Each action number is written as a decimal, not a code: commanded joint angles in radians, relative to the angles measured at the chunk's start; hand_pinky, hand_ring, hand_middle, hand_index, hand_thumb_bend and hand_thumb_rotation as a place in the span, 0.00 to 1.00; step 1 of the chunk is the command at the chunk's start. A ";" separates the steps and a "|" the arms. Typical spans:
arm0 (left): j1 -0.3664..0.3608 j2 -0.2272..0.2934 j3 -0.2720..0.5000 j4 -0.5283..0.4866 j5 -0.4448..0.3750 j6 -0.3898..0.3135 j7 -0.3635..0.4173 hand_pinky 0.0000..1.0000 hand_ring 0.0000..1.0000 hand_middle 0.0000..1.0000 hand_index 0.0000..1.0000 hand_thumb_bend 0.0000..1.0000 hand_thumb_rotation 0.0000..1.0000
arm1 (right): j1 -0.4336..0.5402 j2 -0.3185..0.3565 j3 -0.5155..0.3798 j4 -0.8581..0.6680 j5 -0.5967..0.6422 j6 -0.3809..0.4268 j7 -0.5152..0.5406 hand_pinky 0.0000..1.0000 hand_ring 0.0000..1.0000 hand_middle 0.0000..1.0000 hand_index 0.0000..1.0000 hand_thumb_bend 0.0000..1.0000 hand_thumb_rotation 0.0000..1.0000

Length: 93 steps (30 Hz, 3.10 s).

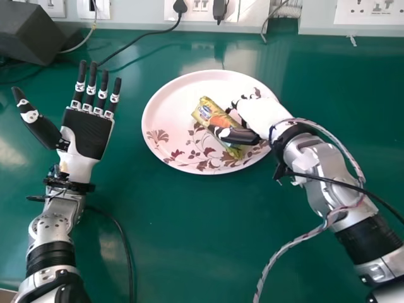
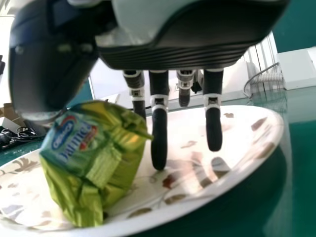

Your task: Pick up biscuit and place it in the plate

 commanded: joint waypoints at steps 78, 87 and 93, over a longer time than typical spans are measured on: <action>0.208 -0.140 -0.069 -0.225 0.000 -0.022 0.121 1.00 0.95 0.99 1.00 1.00 0.96 | 0.145 -0.023 -0.157 -0.380 0.007 0.023 -0.002 0.68 0.82 0.91 0.93 0.99 0.94; 0.219 -0.139 -0.067 -0.240 0.001 -0.031 0.122 1.00 0.93 0.98 1.00 1.00 0.97 | 0.190 -0.015 -0.193 -0.430 0.018 0.013 -0.027 0.68 0.82 0.92 0.95 0.99 0.96; 0.225 -0.136 -0.067 -0.242 0.001 -0.042 0.113 0.96 0.92 0.97 1.00 1.00 0.98 | 0.233 -0.005 -0.222 -0.453 0.035 -0.021 -0.090 0.69 0.84 0.93 0.96 0.98 0.94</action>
